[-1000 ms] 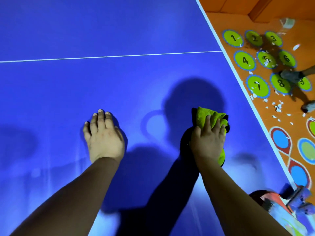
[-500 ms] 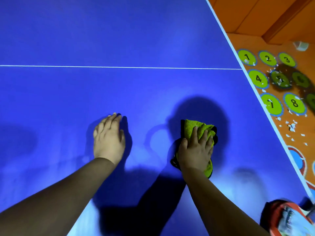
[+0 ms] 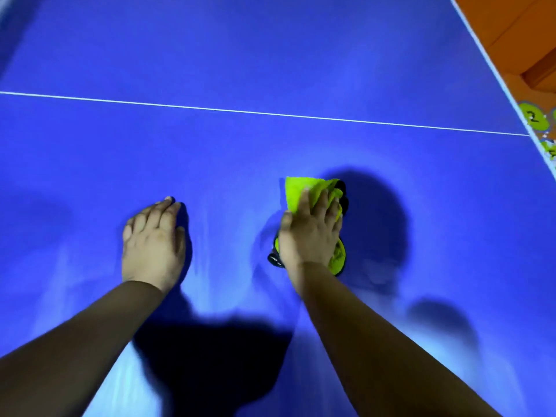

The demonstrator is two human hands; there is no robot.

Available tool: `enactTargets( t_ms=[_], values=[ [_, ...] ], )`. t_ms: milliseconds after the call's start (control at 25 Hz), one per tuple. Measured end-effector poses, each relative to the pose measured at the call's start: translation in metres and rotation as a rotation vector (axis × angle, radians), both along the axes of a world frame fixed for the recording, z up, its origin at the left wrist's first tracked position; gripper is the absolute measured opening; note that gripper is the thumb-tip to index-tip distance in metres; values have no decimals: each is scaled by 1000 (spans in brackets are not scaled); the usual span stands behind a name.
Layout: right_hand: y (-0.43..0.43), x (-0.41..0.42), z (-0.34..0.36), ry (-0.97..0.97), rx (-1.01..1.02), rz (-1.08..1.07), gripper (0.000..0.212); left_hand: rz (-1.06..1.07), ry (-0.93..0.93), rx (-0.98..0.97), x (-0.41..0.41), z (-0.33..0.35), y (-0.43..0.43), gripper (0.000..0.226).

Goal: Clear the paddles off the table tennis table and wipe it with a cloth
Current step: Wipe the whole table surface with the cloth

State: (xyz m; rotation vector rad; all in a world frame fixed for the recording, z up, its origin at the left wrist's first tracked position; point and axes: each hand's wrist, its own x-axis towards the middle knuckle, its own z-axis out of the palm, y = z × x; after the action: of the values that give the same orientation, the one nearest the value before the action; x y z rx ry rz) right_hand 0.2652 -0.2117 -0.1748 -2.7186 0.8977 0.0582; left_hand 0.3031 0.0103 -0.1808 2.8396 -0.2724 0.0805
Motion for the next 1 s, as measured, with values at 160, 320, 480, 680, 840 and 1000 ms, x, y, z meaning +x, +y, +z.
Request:
enactTargets(
  t_ms=[160, 320, 480, 680, 840, 1000],
  values=[
    [76, 50, -4, 22, -27, 232, 62, 9, -8, -6, 9, -3, 6, 52],
    [93, 83, -5, 0, -6, 550, 61, 18, -13, 21, 12, -5, 6, 50],
    [16, 88, -12, -95, 4, 501, 59, 27, -23, 59, 10, -5, 7, 50],
    [-119, 67, -10, -31, -86, 277, 76, 55, -21, 68, 10, -6, 3, 53],
    [-181, 50, 4, -85, -87, -2, 72, 59, -5, 49, 10, -5, -4, 54],
    [-146, 66, -5, 3, -125, -125, 60, 46, -18, 26, 12, -6, -1, 51]
  ],
)
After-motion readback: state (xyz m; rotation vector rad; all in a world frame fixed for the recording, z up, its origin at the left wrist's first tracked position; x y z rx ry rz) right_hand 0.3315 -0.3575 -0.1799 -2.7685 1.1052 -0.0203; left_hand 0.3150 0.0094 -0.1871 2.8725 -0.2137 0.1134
